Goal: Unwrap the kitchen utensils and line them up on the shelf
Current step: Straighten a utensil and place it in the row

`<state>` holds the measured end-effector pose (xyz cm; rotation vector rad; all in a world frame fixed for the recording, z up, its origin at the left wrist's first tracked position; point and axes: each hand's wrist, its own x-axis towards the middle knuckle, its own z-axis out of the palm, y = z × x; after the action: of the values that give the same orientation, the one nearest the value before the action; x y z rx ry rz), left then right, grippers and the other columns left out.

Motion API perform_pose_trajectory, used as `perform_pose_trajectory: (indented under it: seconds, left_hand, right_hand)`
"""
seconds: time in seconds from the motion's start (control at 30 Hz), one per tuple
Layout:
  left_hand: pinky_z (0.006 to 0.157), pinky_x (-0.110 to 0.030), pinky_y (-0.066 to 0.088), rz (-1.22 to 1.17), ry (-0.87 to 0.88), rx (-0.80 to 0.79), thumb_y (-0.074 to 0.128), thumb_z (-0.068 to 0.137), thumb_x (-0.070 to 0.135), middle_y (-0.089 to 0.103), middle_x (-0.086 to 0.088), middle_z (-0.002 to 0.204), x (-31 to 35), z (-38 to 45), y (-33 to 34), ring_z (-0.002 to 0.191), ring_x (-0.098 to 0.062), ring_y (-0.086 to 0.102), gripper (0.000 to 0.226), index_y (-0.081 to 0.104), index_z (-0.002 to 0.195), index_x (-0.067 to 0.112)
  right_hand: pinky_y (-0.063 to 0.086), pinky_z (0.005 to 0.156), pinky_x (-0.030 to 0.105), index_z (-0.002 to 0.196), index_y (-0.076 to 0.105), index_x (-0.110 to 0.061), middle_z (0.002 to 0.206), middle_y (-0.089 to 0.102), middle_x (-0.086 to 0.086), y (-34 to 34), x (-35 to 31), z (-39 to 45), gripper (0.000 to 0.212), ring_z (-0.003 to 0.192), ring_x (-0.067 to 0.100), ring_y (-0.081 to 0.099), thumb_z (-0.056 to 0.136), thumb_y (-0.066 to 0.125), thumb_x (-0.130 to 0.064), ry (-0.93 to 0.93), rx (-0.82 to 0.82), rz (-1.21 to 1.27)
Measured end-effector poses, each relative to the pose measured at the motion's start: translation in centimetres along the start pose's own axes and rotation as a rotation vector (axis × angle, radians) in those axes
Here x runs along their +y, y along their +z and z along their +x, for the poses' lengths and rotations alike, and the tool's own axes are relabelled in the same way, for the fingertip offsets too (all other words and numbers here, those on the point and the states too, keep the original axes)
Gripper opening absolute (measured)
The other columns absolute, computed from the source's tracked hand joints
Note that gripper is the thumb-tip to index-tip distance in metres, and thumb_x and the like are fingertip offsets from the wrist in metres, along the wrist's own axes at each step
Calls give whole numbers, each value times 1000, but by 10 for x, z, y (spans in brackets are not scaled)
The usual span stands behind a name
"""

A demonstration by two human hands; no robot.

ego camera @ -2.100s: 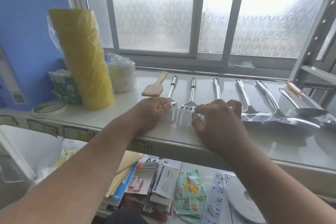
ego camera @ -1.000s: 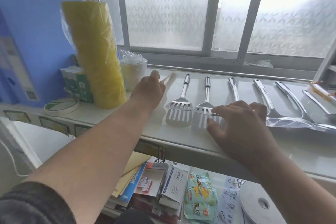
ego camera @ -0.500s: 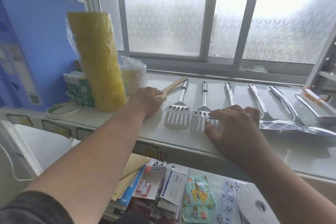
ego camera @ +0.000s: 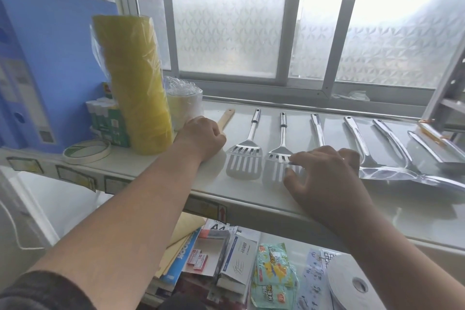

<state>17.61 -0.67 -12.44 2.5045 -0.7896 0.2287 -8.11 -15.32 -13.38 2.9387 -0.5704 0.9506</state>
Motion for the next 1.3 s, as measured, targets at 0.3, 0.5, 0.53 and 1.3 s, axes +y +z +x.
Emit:
perform_pose_trajectory:
  seconds: [0.3,0.5,0.53,1.3]
  left_hand:
    - [108,-40,50,7,35,27,62,92,39,47,11,85,-2,2,1,127,-26,53,24,81,99,26]
    - [105,-38,43,-44,47,44,61,91,37,66,-1,110,4,-3,-1,128,-27,52,25,82,96,26]
    - [108,-39,40,-52,68,42,60,92,37,68,-3,118,6,-5,-2,129,-28,51,26,82,98,27]
    - [107,-52,46,-192,358,-136,28,79,99,79,16,113,0,2,5,111,-21,69,61,77,92,65]
  right_hand:
    - [24,100,44,107,73,-29,94,74,-9,-1,-2,-1,33,109,14,59,90,51,-46,7,10,9]
    - [26,100,46,109,73,-28,93,74,-9,-3,-2,-1,38,107,15,60,88,48,-47,6,1,14]
    - [26,100,46,108,73,-27,93,74,-9,-3,-2,-1,38,107,16,60,88,47,-47,6,1,15]
    - [29,103,44,108,72,-26,104,74,-10,-28,29,-21,33,113,14,56,91,50,-45,49,147,122]
